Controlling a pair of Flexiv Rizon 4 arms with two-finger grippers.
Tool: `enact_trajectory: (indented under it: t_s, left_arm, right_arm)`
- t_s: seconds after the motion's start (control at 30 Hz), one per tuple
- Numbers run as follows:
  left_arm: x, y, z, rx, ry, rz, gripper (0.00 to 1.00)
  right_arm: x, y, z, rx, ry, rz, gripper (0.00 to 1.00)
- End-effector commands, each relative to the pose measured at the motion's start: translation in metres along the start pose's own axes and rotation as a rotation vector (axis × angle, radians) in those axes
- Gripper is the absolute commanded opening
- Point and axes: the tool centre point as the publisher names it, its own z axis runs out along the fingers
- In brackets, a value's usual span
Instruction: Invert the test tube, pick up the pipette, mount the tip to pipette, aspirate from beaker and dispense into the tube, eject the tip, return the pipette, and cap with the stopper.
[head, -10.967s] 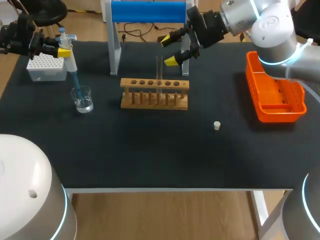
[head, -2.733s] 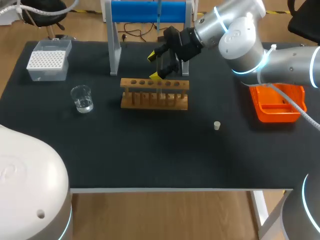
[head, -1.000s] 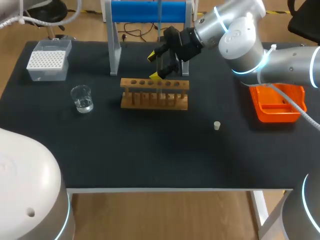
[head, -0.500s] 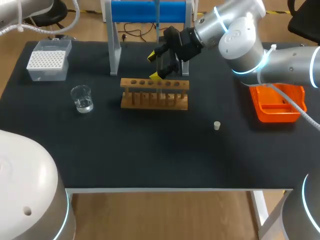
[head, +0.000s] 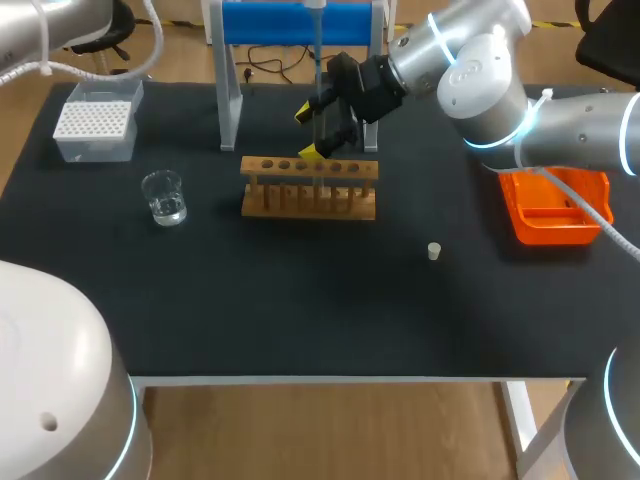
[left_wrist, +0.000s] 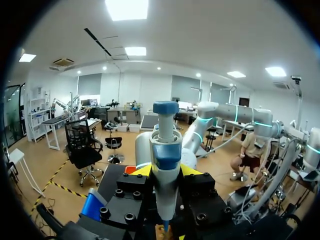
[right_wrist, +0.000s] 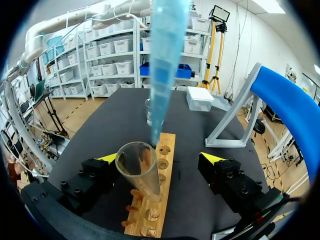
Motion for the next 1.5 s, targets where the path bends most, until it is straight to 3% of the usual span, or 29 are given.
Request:
enact_trajectory:
  t_s: [0.03, 1.5]
  left_arm:
    - [0.002, 0.004, 0.002, 0.011, -0.006, -0.002, 0.0]
    - [0.005, 0.026, 0.006, 0.015, -0.011, -0.036, 0.0]
  right_arm:
    - [0.0, 0.001, -0.002, 0.004, 0.002, 0.0, 1.0]
    - [0.0, 0.001, -0.002, 0.004, 0.002, 0.0, 1.0]
